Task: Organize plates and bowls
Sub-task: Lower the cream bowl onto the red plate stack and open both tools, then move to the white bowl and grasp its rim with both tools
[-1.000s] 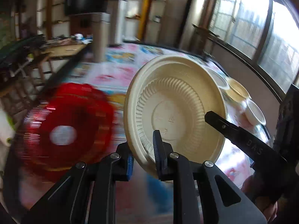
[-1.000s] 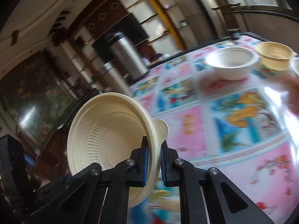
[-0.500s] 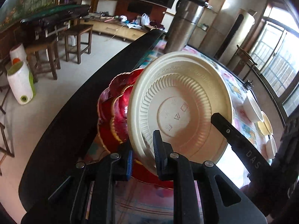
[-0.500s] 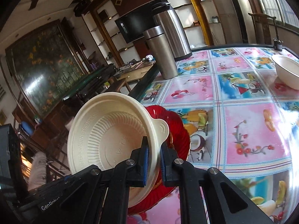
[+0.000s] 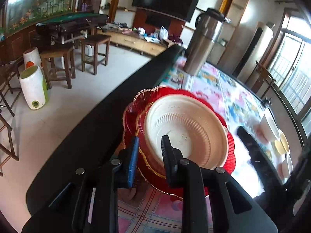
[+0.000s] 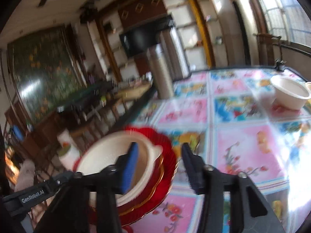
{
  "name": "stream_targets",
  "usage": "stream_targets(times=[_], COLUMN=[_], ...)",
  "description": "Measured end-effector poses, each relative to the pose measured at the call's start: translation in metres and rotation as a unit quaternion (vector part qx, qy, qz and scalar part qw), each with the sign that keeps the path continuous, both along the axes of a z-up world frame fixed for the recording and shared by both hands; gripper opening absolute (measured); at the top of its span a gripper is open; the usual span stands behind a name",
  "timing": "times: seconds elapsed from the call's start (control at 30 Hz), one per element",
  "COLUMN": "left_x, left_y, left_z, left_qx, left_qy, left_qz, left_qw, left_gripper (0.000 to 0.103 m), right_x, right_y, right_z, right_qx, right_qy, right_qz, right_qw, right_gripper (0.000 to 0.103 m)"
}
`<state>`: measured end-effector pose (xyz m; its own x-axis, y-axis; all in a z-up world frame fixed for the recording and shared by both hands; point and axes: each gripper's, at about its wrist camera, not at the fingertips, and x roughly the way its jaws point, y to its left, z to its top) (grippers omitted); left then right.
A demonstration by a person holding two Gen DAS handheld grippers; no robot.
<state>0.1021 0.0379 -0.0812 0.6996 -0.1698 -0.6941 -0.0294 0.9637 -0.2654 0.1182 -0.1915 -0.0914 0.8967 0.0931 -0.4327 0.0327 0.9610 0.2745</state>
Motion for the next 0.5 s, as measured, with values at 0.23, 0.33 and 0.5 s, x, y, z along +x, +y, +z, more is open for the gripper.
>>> stream_targets(times=[0.23, 0.33, 0.5], left_x=[-0.020, -0.027, -0.031], left_y=[-0.032, -0.068, -0.142], left_z=[0.026, 0.027, 0.009], left_qx=[0.008, 0.021, 0.054], left_qy=[-0.038, -0.041, -0.010], left_qz=[-0.037, -0.086, -0.181], left_qw=[0.9986, 0.9953, 0.9820], left_gripper=[0.045, 0.056, 0.060], right_x=[-0.023, -0.028, -0.044], right_y=[-0.063, -0.105, -0.175], right_z=[0.010, 0.007, -0.002], right_qx=[-0.006, 0.007, 0.036], right_qy=[-0.025, 0.000, 0.035], right_qz=[-0.066, -0.101, -0.161], right_qw=[0.997, 0.995, 0.986], right_gripper=[0.073, 0.073, 0.073])
